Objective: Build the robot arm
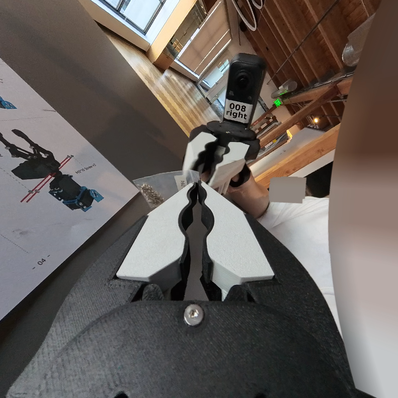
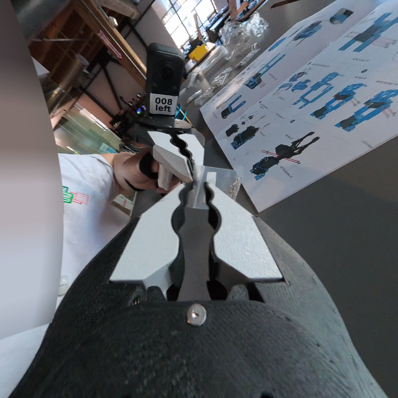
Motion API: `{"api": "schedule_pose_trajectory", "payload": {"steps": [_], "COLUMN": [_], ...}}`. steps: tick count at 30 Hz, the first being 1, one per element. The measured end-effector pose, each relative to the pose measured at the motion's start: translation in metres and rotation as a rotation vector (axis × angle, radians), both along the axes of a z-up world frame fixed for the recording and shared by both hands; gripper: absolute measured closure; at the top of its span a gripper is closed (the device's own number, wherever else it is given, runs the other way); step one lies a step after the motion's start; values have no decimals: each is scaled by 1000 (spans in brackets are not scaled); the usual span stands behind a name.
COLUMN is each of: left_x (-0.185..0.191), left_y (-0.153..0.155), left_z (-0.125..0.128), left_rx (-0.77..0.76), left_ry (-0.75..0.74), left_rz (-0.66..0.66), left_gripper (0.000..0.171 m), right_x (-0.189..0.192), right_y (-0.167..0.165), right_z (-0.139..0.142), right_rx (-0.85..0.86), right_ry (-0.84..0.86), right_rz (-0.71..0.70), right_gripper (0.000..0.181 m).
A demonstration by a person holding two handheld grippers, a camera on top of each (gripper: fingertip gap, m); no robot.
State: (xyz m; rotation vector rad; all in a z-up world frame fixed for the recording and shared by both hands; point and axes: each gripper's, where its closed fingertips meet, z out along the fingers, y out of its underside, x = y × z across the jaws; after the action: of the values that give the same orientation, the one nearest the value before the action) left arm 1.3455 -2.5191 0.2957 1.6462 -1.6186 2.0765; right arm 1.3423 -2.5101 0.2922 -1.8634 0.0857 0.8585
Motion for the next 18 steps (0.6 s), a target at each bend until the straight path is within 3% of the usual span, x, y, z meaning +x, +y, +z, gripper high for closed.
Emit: {"api": "schedule_pose_trajectory", "payload": {"steps": [2,5,12,18], "left_x": [0,-1,-4,-5], "left_y": [-2,-5,-6,-10], "left_z": [-1,-3,-2,-3], "left_rx": [14,29,69,90], "left_ry": [-1,3,-22,-23], "left_rz": [-6,-16,-31,-43], "left_gripper": [171,171,171,171], "right_x": [-1,-9,-6,-12], "right_y": [1,0,-6,-8], "right_z": [-2,-4,0,-3], "right_rx": [-6,-14,-22,-22], "right_ry": [-50,-72,51,-7], "right_rz": [-10,29,74,105], "right_gripper": [153,162,172,166]}}
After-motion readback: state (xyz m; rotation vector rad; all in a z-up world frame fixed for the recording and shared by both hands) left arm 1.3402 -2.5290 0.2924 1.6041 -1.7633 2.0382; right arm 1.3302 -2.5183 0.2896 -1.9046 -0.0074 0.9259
